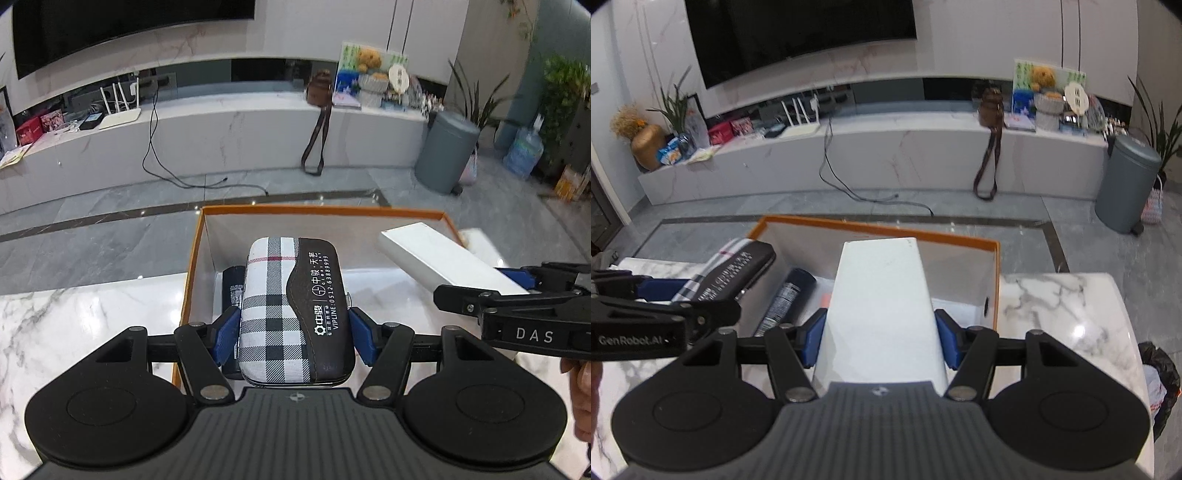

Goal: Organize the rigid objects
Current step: 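Lower the plaid case into the box with the left tool while the right tool lowers the white box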

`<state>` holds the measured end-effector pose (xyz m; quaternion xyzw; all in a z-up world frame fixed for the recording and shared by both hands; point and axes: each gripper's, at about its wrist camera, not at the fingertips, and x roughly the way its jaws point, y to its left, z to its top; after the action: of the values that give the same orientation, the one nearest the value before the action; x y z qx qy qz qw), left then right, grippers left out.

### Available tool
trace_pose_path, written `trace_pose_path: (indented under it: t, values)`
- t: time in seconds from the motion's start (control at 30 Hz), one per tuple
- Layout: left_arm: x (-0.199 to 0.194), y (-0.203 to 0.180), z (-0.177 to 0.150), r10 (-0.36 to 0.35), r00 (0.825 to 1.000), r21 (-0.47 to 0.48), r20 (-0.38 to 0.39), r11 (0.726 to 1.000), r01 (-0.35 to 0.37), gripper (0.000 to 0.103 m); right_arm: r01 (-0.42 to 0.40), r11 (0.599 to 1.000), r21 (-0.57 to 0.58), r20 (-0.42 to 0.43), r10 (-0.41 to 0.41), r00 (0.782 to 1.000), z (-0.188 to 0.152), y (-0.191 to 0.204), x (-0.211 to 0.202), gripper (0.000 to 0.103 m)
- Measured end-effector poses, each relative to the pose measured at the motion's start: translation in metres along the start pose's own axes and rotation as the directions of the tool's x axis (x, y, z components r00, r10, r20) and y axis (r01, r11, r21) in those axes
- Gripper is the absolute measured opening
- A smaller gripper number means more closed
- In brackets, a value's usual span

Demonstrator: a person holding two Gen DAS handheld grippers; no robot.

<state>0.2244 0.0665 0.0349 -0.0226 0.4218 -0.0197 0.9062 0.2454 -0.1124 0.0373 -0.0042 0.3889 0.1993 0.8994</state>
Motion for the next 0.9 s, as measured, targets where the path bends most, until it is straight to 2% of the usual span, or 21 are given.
trace_pose_path:
  t: [0.2,0.43,0.67,0.9]
  values:
    - [0.028,-0.004,0.001,0.02,0.996,0.037,-0.089,0.999,-0.017,0.072,0.025,1.0,0.0,-0.088,-0.025,0.996,-0.006,-0.003,0.029,0.06]
    - [0.053,-0.01,-0.002,0.045,0.984,0.081,-0.173,0.996,-0.032,0.072,0.04,0.999,-0.012,-0.151,-0.041,0.988,-0.009,-0.003,0.052,0.06]
    - [0.07,-0.015,-0.006,0.101,0.966,0.131,-0.238,0.989,-0.071,0.072,0.057,0.998,-0.025,-0.188,-0.061,0.98,-0.012,0.002,0.067,0.06]
    - [0.084,-0.018,-0.008,0.13,0.95,0.172,-0.284,0.982,-0.083,0.072,0.123,0.989,-0.085,-0.186,-0.137,0.973,-0.013,0.009,0.075,0.06]
